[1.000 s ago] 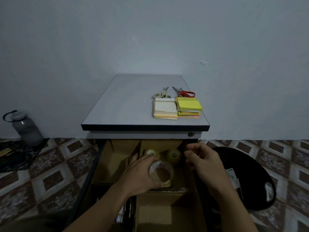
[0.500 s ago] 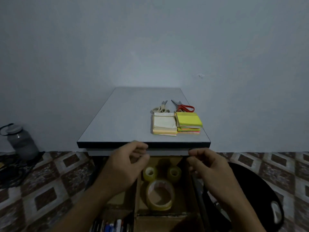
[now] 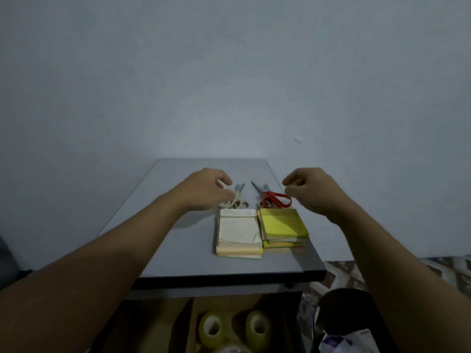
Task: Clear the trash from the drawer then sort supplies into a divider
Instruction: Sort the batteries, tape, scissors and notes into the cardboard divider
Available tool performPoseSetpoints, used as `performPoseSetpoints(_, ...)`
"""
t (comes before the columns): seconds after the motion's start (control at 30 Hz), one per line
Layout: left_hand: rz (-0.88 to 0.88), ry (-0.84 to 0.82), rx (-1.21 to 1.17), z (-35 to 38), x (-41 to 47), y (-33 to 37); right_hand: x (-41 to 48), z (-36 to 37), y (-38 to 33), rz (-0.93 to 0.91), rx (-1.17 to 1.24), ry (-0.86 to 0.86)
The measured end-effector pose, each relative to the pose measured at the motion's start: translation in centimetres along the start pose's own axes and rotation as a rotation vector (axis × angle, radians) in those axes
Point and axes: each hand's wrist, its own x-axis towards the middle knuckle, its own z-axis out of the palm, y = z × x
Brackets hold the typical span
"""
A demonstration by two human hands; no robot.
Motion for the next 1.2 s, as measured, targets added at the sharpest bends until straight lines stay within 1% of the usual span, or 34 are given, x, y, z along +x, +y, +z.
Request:
performPoseSetpoints(0.1,-0.007,-0.091,0.058,1.2,2.7,-0.1,3.0,1.2,0.2,0.015,-0.147,-0.134)
performPoseSetpoints(0.2,-0.036,-0.144,0.094,2.2,4.6,-0.8,4.5,1.8,-0.2,0.024,-0.227,-0.229)
performPoseSetpoints(0.27,-0.044,-0.146,0.092,2.6,5.3,-1.2,5.0,2.1,-0.3,0.041,-0.239,-0.269)
performPoseSetpoints(0.37,-0.034,-0.120,0.051,3.0,5.8,-1.7,5.1,2.8,0.1,0.075,-0.181,-0.288)
performPoseSetpoints(0.6,-0.020,-0.077,0.055,3.0,6.1,-2.2,4.7,4.0,1.0,0.045,-0.247,-0.170)
performPoseSetpoints(0.77,-0.007,-0.054,0.084,3.3,6.0,-2.2,4.7,4.0,1.0,0.038,-0.254,-0.145)
performPoseSetpoints(0.9,0.001,0.008,0.054,3.4,5.9,-2.2,4.8,4.0,1.2,0.038,-0.227,-0.124)
performPoseSetpoints(1.0,0.002,0.074,0.001,2.9,5.3,-2.2,5.0,3.8,1.5,0.042,-0.153,-0.070)
performPoseSetpoints(1.2,0.036,0.164,-0.082,-0.4,2.3,-1.9,3.8,1.5,-0.6,-0.004,-0.046,0.031)
